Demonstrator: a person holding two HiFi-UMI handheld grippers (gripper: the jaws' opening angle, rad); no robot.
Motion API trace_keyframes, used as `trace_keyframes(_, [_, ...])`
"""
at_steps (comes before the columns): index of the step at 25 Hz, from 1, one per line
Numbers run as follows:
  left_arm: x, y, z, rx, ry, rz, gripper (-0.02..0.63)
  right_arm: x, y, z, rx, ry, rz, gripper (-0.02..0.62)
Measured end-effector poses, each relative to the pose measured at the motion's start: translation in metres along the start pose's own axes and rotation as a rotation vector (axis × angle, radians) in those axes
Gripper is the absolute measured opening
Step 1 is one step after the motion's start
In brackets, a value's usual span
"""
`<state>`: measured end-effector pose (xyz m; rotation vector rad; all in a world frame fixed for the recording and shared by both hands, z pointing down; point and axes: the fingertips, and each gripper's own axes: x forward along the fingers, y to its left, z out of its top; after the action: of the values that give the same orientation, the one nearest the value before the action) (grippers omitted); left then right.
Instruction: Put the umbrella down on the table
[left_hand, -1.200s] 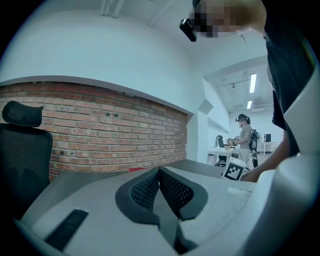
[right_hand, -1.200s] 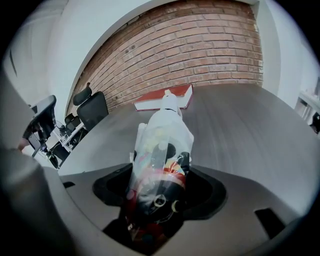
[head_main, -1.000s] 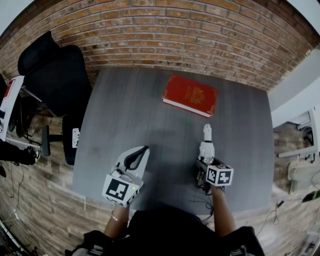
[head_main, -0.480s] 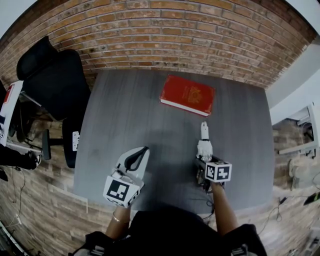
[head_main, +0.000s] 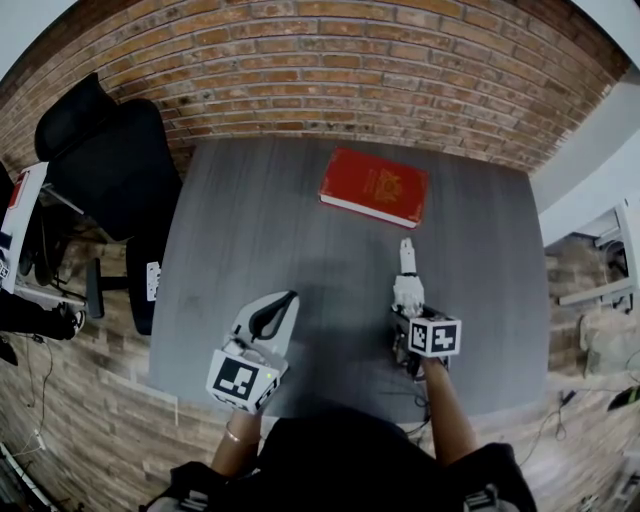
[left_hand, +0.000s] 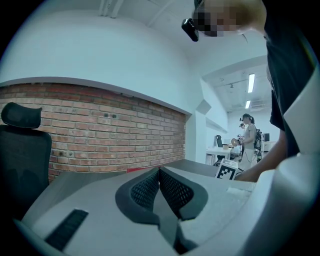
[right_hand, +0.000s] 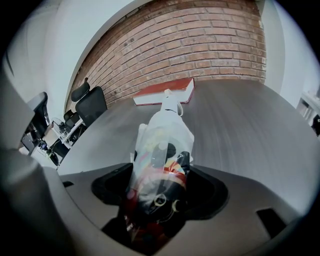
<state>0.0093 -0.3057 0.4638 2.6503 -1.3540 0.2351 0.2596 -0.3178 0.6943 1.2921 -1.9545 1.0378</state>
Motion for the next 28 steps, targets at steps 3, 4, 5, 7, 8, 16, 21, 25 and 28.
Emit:
trace_keyframes(3, [-0.004, 0.000, 0.001, 0.012, 0.006, 0.006, 0.003, 0.000, 0.002, 0.000, 0.006, 0.000, 0.007, 0.330])
trace_keyframes(4, [-0.004, 0.000, 0.001, 0.012, 0.007, 0.006, 0.003, -0.001, 0.002, 0.000, 0.003, -0.002, 0.005, 0.336])
trace_keyframes(5, [-0.005, 0.000, 0.002, 0.012, 0.007, 0.007, 0.003, -0.001, 0.002, 0.000, -0.001, -0.004, 0.000, 0.341])
trace_keyframes(7, [-0.005, -0.002, 0.002, 0.019, 0.009, 0.008, 0.003, -0.002, 0.003, 0.001, -0.010, -0.010, -0.011, 0.348])
trace_keyframes(8, [-0.005, -0.002, 0.003, 0.024, 0.012, 0.009, 0.003, -0.003, 0.002, 0.002, -0.011, -0.013, -0.015, 0.348])
trace_keyframes(16, [-0.006, -0.008, 0.004, 0.028, 0.010, 0.002, 0.003, -0.008, 0.004, 0.007, 0.004, -0.056, -0.008, 0.367])
trace_keyframes(21, [-0.007, -0.011, 0.008, 0.037, 0.008, -0.001, 0.003, -0.012, 0.006, 0.010, 0.004, -0.079, -0.001, 0.376])
trace_keyframes(25, [-0.008, -0.015, 0.011, 0.043, 0.003, -0.005, 0.003, -0.018, 0.009, 0.014, 0.009, -0.101, 0.000, 0.376])
trace_keyframes(28, [-0.009, -0.018, 0.011, 0.044, 0.002, -0.004, 0.003, -0.022, 0.011, 0.016, 0.014, -0.111, 0.011, 0.374])
